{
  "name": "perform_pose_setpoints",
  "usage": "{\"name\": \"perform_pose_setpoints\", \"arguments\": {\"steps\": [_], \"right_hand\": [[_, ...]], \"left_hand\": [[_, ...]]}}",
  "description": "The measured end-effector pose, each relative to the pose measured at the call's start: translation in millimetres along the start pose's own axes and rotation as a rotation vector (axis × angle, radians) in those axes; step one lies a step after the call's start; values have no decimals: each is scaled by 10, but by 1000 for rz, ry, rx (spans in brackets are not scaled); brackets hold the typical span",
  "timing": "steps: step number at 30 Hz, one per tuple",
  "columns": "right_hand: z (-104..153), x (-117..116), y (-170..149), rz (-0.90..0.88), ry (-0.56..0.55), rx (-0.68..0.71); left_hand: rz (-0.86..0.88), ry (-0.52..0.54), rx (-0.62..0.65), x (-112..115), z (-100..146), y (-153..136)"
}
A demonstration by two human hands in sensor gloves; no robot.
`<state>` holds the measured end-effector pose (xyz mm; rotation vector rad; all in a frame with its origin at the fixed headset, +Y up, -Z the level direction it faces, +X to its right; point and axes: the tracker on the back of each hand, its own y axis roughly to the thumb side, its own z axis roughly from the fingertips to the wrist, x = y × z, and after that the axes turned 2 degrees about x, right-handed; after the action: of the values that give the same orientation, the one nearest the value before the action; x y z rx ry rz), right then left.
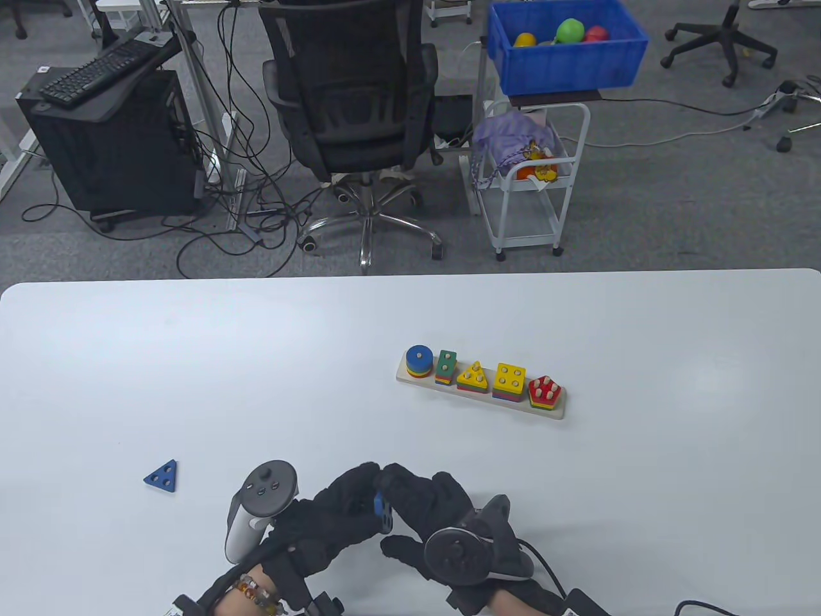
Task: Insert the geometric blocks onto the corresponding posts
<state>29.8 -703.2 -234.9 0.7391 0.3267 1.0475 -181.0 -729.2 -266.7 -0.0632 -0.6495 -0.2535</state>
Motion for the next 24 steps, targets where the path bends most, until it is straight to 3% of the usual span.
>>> {"name": "perform_pose_setpoints", "arguments": {"steps": [8, 13, 17, 21, 24], "right_hand": [[14, -10, 76, -21, -98, 56], [16, 19, 79, 16, -116, 78], [30, 89, -59, 54, -121, 37], [9, 243, -420, 90, -127, -76], [-37, 384, -704, 154, -112, -147]], "left_hand": [[113, -51, -14, 24, -21, -103], [87, -54, -5, 35, -25, -105], [-195, -9, -10, -93, 58, -63], [-761, 166, -103, -423, 219, -117], [-1061, 272, -220, -675, 338, -135]]}}
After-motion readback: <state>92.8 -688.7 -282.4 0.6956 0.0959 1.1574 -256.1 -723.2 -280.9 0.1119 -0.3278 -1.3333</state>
